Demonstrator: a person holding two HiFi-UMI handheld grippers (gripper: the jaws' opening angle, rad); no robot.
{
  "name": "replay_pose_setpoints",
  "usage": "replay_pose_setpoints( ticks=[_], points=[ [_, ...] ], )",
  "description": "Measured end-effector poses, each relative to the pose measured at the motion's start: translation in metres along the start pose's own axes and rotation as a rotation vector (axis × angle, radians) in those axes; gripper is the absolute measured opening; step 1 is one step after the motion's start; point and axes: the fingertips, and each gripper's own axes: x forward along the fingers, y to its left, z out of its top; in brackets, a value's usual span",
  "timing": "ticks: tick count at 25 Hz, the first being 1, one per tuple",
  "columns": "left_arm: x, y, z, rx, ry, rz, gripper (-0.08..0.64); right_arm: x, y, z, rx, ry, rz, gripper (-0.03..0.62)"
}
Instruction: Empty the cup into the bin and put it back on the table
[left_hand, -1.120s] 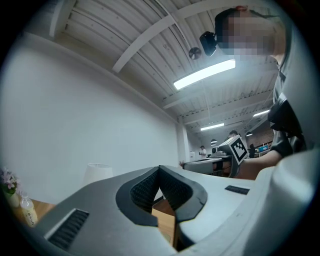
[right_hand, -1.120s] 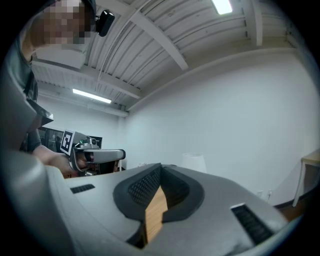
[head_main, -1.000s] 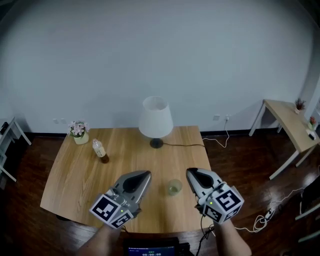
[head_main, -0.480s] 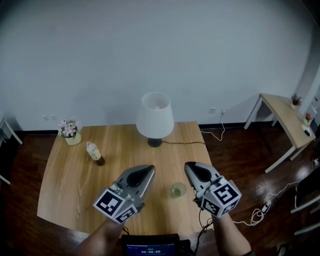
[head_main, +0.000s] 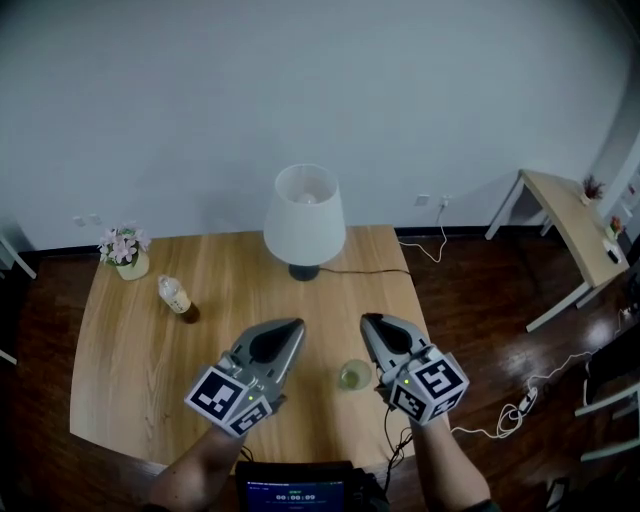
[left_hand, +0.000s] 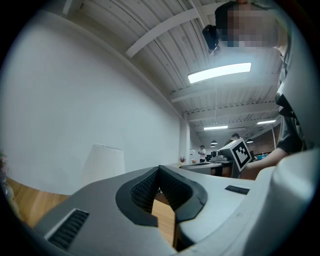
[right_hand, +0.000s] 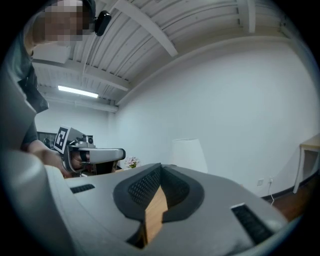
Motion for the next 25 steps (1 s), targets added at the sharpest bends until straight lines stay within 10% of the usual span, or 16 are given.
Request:
replay_pose_setpoints(
  ticks=[12, 25],
  points=[
    [0.017, 0.029, -0.068, -0.067, 0.066, 0.082, 0.0, 0.017, -0.017, -0.057, -0.025, 0.05, 0.055, 0.004],
    [0.012, 0.028, -0.152, -0.135, 0.198, 0.111, 0.0, 0.012, -0.007, -0.176, -0.059, 0.286, 0.153, 0.316]
  ],
)
